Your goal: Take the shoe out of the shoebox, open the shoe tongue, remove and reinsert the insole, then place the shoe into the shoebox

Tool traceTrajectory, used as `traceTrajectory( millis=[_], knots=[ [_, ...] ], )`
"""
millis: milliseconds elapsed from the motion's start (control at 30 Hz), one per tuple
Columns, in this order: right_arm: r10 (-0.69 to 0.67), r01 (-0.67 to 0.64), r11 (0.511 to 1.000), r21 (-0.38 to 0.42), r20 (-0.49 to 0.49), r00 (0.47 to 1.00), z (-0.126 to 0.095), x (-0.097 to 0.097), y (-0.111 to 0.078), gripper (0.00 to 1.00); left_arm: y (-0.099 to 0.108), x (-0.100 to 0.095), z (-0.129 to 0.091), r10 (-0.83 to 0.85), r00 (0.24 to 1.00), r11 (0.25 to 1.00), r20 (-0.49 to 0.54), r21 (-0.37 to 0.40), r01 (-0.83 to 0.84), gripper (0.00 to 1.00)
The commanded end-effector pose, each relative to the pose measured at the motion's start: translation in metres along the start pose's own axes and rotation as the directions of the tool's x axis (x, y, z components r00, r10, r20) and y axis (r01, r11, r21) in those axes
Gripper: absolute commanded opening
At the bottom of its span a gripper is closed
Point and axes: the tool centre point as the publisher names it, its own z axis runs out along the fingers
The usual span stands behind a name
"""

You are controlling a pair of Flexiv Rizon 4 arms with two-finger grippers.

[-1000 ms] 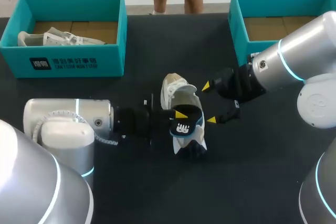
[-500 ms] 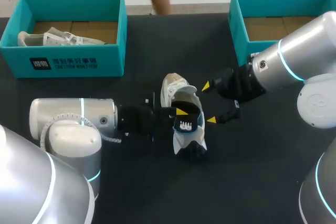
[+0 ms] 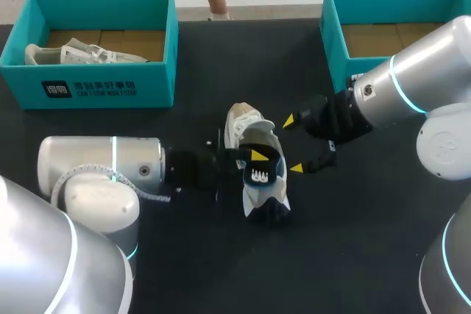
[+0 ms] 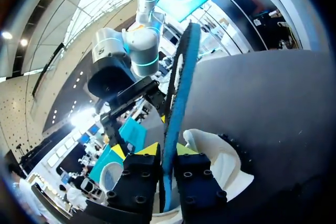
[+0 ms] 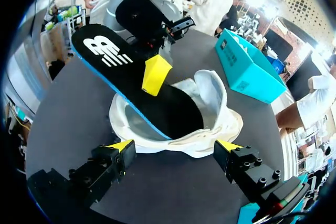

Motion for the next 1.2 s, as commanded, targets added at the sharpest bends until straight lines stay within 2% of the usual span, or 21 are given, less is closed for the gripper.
traceTrajectory(
  millis=[33,333,567,833,900,933,967,1033,1200],
  knots=[
    [0.000,0.000,1.000,0.001,0.003,1.000,0.001,0.001,0.000,1.00,-0.006,0.005,-0.001,-0.001,1.000,1.000,0.015,-0.004,0.001,0.00],
    [0.000,0.000,1.000,0.001,0.003,1.000,0.001,0.001,0.000,1.00,0.013,0.005,0.013,-0.008,1.000,0.998,0.031,-0.060,0.009,0.00],
    [0.000,0.000,1.000,0.001,0.003,1.000,0.001,0.001,0.000,1.00,0.034,-0.003,0.013,0.026,0.999,0.992,0.041,-0.126,-0.021,0.00],
    [0.000,0.000,1.000,0.001,0.003,1.000,0.001,0.001,0.000,1.00,0.057,-0.005,0.009,0.037,0.999,0.987,0.024,-0.160,-0.033,0.00],
    [0.000,0.000,1.000,0.001,0.003,1.000,0.001,0.001,0.000,1.00,0.057,-0.005,0.008,0.024,0.999,0.988,0.029,-0.154,-0.020,0.35],
    [0.000,0.000,1.000,0.001,0.003,1.000,0.001,0.001,0.000,1.00,0.054,-0.007,0.007,0.025,0.999,0.989,0.032,-0.146,-0.020,0.47],
    [0.000,0.000,1.000,0.001,0.003,1.000,0.001,0.001,0.000,1.00,0.050,-0.008,0.007,0.030,0.999,0.990,0.033,-0.141,-0.025,0.51],
    [0.000,0.000,1.000,0.001,0.003,1.000,0.001,0.001,0.000,1.00,0.043,-0.010,0.005,0.038,0.999,0.992,0.037,-0.125,-0.033,0.53],
    [0.000,0.000,1.000,0.001,0.003,1.000,0.001,0.001,0.000,1.00,0.024,-0.017,0.001,0.059,0.997,0.993,0.047,-0.102,-0.055,0.51]
  ],
)
